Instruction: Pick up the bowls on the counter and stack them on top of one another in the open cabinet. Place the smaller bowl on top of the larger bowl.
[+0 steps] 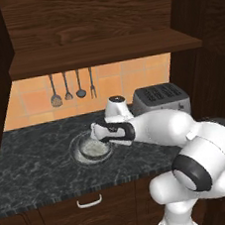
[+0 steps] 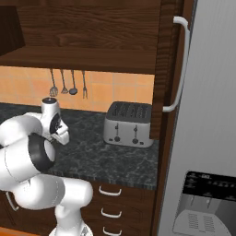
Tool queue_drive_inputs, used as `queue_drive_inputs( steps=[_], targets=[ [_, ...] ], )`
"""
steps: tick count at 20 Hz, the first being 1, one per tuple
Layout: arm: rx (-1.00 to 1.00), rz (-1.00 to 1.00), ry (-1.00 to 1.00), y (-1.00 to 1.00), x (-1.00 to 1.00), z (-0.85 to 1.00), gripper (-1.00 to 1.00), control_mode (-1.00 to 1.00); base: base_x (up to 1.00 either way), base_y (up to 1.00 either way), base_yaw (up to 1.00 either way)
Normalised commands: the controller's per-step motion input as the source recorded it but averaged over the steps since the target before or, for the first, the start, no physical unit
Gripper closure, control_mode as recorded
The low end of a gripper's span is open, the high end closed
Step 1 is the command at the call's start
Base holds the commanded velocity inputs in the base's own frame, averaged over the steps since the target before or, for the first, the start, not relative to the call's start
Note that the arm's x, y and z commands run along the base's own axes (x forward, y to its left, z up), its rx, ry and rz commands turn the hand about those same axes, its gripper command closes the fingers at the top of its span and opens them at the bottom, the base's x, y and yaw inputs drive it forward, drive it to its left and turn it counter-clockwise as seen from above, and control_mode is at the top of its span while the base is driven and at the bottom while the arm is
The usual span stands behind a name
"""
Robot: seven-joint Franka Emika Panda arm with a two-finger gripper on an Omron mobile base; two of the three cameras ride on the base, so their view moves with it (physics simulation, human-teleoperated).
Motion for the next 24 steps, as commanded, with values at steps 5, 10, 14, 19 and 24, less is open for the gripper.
queue_drive_inputs(
  steps=[5,10,14,19,24],
  targets=[
    [0.05,-0.22,-0.02,-0.31,-0.53,0.52,1.0,-1.0,0.0,0.0,0.0],
    [0.01,-0.28,0.0,-0.28,-0.44,0.53,1.0,-1.0,0.0,0.0,0.0],
    [0.0,-0.31,0.0,-0.22,-0.38,0.53,1.0,-1.0,0.0,0.0,0.0],
    [0.01,-0.3,0.0,-0.16,-0.36,0.65,1.0,-1.0,0.0,0.0,0.0],
    [0.04,-0.21,-0.04,-0.14,-0.61,0.73,1.0,-1.0,0.0,0.0,0.0]
  ],
)
